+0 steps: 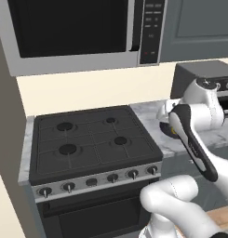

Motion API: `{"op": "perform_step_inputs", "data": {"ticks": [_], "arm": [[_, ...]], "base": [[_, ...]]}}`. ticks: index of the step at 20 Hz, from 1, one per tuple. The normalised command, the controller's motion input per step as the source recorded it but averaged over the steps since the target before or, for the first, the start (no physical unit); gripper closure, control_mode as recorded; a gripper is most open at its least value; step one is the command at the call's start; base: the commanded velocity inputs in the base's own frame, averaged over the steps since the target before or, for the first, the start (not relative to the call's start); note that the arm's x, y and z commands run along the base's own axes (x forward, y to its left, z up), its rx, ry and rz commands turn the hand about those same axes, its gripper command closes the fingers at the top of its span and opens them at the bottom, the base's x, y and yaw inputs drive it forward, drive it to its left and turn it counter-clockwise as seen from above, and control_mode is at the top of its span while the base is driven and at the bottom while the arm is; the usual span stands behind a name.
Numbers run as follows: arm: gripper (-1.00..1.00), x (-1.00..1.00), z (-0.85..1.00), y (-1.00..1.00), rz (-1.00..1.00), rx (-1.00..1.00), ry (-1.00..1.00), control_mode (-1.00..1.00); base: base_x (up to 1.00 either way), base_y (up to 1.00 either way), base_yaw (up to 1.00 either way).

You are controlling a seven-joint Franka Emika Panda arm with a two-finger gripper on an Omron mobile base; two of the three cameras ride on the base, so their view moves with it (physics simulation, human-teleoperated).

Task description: Turn on the sink faucet. Then move the lemon from the counter to the sink. Turn off the sink. Move the vegetable from the sink to the pot next to the stove. Finally move the pot to the rear left burner.

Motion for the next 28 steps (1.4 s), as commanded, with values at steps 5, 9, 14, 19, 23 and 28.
{"op": "perform_step_inputs", "data": {"ticks": [5, 9, 14, 19, 23, 28], "arm": [[1.0, 0.0, 0.13, -0.71, 0.0, 0.04, 0.0, -1.0], [1.0, 0.0, 0.11, -0.66, -0.03, 0.03, 0.0, -1.0], [1.0, 0.17, 0.05, -0.57, -0.07, 0.02, 0.0, -1.0], [1.0, 0.4, 0.0, -0.4, -0.1, 0.0, 0.0, -1.0], [1.0, 0.6, 0.0, -0.1, -0.07, 0.0, 0.04, -1.0], [1.0, 0.48, -0.01, -0.12, -0.03, 0.0, 0.05, -1.0]], "base": [[0.0, 0.0, 0.0], [0.0, 0.0, 0.0], [0.0, 0.0, 0.0], [0.0, 0.0, 0.0], [0.0, 0.0, 0.0], [0.0, 0.0, 0.0]]}}
